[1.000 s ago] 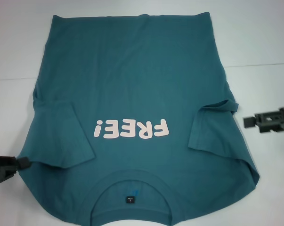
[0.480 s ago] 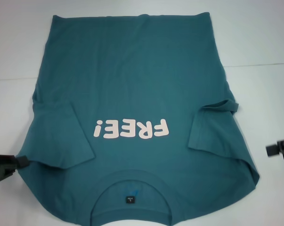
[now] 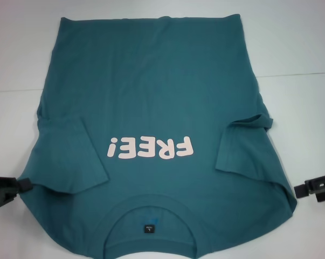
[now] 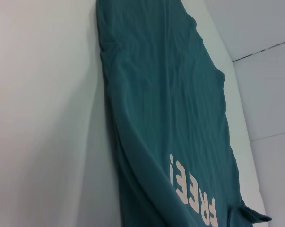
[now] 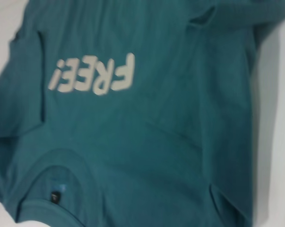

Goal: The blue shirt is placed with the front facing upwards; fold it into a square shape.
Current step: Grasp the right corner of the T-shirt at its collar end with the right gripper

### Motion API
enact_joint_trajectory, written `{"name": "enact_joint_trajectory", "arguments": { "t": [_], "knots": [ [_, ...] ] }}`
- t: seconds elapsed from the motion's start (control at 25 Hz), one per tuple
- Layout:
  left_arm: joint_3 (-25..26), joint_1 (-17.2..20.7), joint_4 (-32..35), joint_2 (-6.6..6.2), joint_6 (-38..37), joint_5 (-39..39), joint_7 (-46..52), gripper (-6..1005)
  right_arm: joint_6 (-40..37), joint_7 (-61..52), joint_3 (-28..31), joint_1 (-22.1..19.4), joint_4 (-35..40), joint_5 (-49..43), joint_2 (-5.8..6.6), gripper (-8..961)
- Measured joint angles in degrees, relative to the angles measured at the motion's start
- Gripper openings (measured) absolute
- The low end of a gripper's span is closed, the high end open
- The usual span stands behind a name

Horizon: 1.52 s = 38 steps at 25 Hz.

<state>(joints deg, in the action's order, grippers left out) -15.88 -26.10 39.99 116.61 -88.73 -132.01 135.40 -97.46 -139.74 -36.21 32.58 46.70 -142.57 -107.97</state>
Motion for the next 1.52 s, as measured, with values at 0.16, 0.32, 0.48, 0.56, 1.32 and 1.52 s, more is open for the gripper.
{"name": "enact_joint_trajectory", "arguments": {
  "t": [0.16, 0.32, 0.48, 0.56, 1.32, 1.52],
  "knots": [
    [-0.03, 0.0, 0.0, 0.02, 0.05, 0.0, 0.02, 6, 1.25, -0.06, 0.17, 0.46, -0.04, -1.8, -0.9, 897],
    [-0.03, 0.0, 0.0, 0.06, 0.08, 0.0, 0.04, 6, 2.24, -0.29, -0.02, 1.07, -0.53, -2.37, -1.5, 895],
    [-0.03, 0.0, 0.0, 0.13, 0.13, 0.0, 0.04, 6, 4.23, -1.4, -0.18, 1.95, -0.61, -4.76, -2.35, 892],
    [-0.03, 0.0, 0.0, 0.13, 0.14, 0.0, 0.04, 7, 4.6, -1.48, -0.2, 2.42, -0.63, -5.29, -2.82, 891],
    [-0.03, 0.44, 0.0, 0.2, 0.67, 0.0, 0.04, 6, 7.45, -3.15, -4.43, 4.34, -1.34, -5.66, -4.0, 876],
    [0.04, 0.46, 0.0, 0.2, 0.67, 0.0, 0.04, 6, 7.72, -3.58, -5.64, 4.52, -1.44, -5.7, -4.18, 872]
  ]
}}
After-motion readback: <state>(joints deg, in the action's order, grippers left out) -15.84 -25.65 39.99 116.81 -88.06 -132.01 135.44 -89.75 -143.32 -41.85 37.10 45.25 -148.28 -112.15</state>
